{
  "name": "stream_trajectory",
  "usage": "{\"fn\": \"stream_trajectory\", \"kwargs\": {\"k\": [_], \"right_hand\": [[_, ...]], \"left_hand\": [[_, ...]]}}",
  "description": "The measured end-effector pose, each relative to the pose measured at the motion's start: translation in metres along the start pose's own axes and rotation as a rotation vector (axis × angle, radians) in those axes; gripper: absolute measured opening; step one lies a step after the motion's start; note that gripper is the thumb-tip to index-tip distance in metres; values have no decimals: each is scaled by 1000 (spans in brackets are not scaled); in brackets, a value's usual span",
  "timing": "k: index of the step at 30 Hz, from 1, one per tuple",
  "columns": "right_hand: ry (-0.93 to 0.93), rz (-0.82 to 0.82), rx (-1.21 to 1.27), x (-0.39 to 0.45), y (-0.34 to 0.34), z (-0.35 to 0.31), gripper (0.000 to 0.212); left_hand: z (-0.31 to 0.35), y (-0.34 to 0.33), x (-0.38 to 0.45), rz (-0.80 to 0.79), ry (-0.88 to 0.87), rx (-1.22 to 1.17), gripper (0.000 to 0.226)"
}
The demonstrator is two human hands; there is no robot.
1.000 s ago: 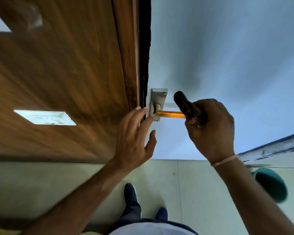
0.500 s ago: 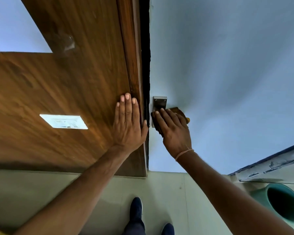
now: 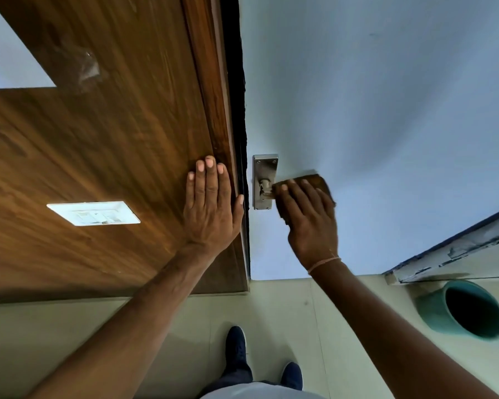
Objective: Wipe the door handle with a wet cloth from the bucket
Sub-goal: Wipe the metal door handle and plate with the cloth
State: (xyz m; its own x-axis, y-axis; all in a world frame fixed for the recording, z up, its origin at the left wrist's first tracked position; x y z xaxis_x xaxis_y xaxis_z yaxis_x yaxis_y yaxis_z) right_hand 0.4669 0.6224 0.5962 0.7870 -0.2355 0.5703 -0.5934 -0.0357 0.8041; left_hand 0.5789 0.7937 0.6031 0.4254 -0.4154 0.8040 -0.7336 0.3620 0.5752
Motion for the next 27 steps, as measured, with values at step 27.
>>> {"fn": "stream_trajectory", "kwargs": {"k": [27], "right_hand": [[-104, 66, 20, -2, -3, 10, 67]], "left_hand": [[4, 3, 0, -10, 33, -6, 90]]}}
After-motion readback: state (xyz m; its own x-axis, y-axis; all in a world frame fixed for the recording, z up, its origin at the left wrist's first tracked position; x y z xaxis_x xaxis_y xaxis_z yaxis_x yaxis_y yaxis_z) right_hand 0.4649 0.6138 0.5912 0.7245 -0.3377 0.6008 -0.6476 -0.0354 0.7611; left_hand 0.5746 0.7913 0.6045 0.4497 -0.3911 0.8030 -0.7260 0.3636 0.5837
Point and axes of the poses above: each hand's wrist, its own x-axis towards the middle knuckle, its own y-axis out of the back of the hand, z = x × y, the point moved 8 cm from there along x, towards the middle knuckle, and after that the axes turned 6 degrees about x, right-handed, at the moved point
